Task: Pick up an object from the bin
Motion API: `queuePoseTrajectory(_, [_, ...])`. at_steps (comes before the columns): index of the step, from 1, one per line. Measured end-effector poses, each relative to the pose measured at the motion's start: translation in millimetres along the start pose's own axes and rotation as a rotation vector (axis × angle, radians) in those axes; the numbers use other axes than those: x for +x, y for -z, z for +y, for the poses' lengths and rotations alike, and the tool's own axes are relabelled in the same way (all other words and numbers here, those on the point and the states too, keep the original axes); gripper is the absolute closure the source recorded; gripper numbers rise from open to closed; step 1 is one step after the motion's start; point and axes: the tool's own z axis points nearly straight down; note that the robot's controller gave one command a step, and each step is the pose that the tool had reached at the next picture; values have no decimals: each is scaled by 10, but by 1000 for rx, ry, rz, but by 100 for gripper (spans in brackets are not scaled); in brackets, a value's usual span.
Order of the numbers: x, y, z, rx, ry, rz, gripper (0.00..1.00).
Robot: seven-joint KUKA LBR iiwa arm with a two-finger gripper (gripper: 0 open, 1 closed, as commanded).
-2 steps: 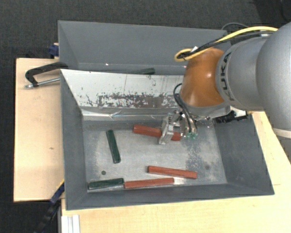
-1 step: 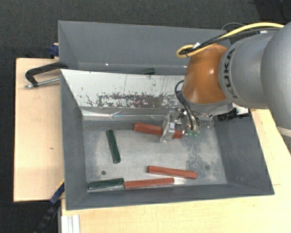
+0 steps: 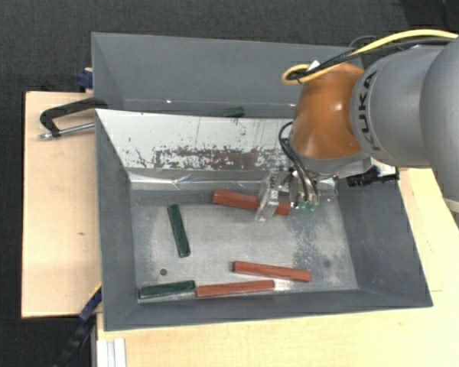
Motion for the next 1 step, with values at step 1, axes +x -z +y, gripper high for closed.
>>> queuePoseTrajectory(1, [4, 230, -1, 0, 0, 1, 100])
